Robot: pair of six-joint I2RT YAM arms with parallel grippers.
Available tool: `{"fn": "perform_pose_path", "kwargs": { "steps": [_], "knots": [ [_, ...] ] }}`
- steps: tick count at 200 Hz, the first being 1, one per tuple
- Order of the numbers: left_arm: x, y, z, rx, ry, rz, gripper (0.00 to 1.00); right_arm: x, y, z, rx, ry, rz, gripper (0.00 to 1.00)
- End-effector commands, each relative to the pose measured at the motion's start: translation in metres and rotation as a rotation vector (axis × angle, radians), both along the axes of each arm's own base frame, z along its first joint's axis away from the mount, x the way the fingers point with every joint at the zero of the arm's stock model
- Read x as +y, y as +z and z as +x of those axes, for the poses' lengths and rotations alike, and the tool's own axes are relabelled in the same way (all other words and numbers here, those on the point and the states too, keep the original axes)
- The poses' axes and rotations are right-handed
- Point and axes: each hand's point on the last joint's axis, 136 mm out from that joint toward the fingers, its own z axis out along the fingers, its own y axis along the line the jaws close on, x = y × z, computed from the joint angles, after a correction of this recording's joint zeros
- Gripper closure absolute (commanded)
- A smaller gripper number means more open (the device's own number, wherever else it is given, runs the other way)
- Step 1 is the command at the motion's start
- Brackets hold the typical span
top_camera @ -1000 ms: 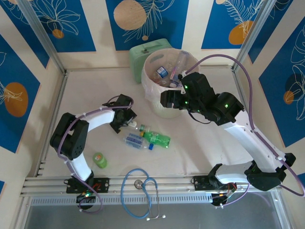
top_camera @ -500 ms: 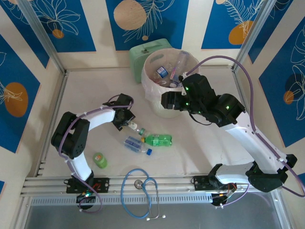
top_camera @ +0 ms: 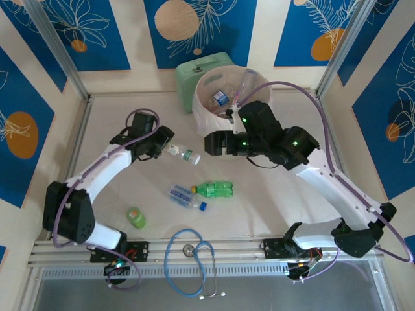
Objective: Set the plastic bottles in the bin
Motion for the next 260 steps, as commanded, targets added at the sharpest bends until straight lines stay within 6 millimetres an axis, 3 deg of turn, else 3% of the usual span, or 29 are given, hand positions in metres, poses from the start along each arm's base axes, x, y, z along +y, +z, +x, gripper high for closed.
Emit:
{"fn": "perform_pose_path", "kwargs": {
  "steps": [1, 38, 63, 79, 107, 140, 180, 260],
  "knots": [
    [-0.017, 0.055, -0.008, -0.12, -0.135, -0.11, 0.4, 0.019, -0.007, -0.003, 0.066, 0.078, 0.037, 0.16],
    [-0.035, 0.126, -0.031, -0.306, -0.289, -0.231, 0.4, 0.033, -0.016, 0.008, 0.102, 0.087, 0.03, 0.12],
    [-0.042, 0.16, -0.044, -0.384, -0.361, -0.291, 0.4, 0.044, -0.013, 0.011, 0.106, 0.12, 0.051, 0.11],
    [-0.044, 0.173, -0.05, -0.417, -0.382, -0.305, 0.4, 0.053, -0.009, 0.01, 0.114, 0.15, 0.077, 0.16],
    [-0.044, 0.182, -0.054, -0.442, -0.399, -0.306, 0.4, 0.063, -0.004, 0.007, 0.132, 0.18, 0.109, 0.21],
    [-0.045, 0.184, -0.054, -0.453, -0.405, -0.314, 0.4, 0.076, 0.0, -0.003, 0.165, 0.238, 0.151, 0.19],
    [-0.046, 0.188, -0.052, -0.472, -0.402, -0.321, 0.4, 0.079, -0.003, -0.009, 0.185, 0.252, 0.15, 0.25],
    [-0.043, 0.189, -0.046, -0.488, -0.376, -0.307, 0.41, 0.082, -0.006, -0.016, 0.194, 0.265, 0.138, 0.5]
  ]
}}
